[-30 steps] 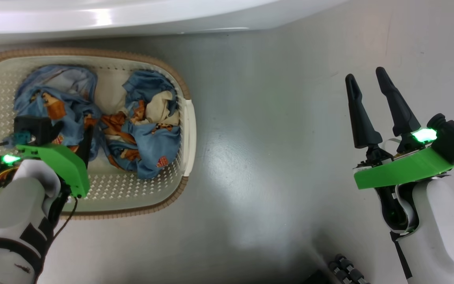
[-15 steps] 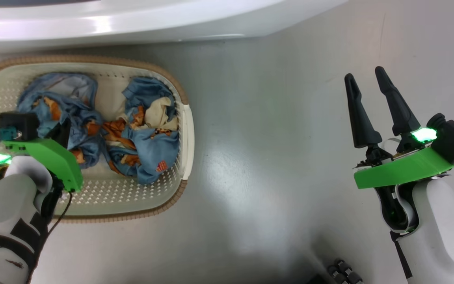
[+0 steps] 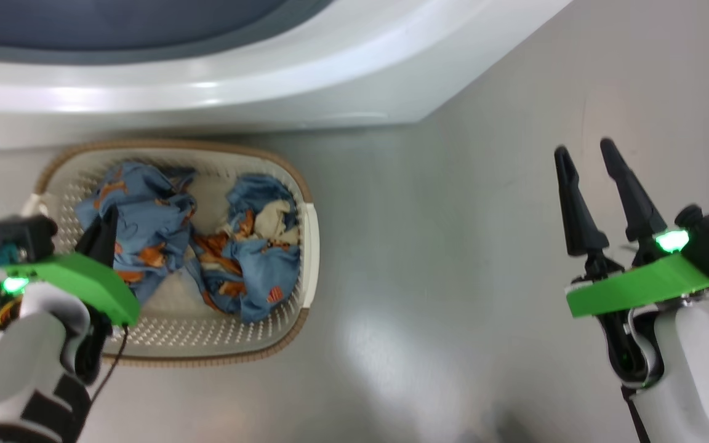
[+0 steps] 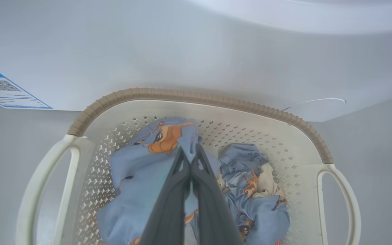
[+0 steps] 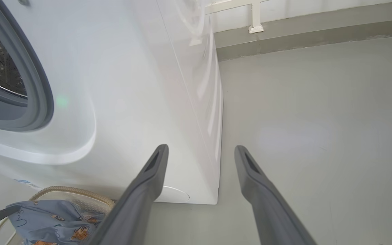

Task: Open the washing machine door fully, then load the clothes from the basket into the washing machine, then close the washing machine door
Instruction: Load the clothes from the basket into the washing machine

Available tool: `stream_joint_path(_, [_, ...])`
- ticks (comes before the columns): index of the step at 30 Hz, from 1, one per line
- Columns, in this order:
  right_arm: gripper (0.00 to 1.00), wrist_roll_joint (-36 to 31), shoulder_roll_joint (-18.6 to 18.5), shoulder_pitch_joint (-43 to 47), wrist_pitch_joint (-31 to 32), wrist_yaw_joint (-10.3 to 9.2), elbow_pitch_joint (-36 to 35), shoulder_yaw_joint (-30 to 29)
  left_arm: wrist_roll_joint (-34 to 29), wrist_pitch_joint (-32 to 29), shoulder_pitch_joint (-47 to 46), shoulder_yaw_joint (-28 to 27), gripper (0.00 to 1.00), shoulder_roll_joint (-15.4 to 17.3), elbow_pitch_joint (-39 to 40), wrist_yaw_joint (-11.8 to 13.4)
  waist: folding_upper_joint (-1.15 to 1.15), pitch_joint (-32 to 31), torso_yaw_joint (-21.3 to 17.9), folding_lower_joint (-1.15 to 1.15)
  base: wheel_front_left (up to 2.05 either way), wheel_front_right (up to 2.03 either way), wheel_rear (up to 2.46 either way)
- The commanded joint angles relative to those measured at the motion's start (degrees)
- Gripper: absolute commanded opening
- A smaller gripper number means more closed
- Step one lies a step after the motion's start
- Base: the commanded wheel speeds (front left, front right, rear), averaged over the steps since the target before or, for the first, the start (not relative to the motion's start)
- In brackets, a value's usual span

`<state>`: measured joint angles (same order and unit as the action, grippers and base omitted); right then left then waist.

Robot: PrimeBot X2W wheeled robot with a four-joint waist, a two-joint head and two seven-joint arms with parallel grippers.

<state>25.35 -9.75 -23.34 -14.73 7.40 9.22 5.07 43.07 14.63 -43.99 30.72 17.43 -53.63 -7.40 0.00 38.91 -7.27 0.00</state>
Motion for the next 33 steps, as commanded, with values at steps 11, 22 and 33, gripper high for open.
stream_joint_path(11, [1.00,1.1,-2.5,8.8,-0.3,0.09,1.2,-0.7,-9.9,0.4,16.1,-14.2,0.00,-0.4,16.1,-0.1,0.00,-17.6,0.2,0.00,0.00,0.00,0.00])
stream_joint_path(22, [1.00,1.4,-4.4,13.8,-0.3,0.09,2.0,-1.6,-15.1,0.4,25.8,-19.3,0.00,-1.8,28.7,-0.1,0.00,-25.6,0.8,0.00,0.00,0.00,0.00])
stream_joint_path(33, [1.00,1.7,-5.3,19.7,-0.3,0.09,1.7,-3.1,-21.2,0.4,36.4,-23.4,0.00,-4.2,41.3,-0.1,0.00,-31.4,2.6,0.00,0.00,0.00,0.00])
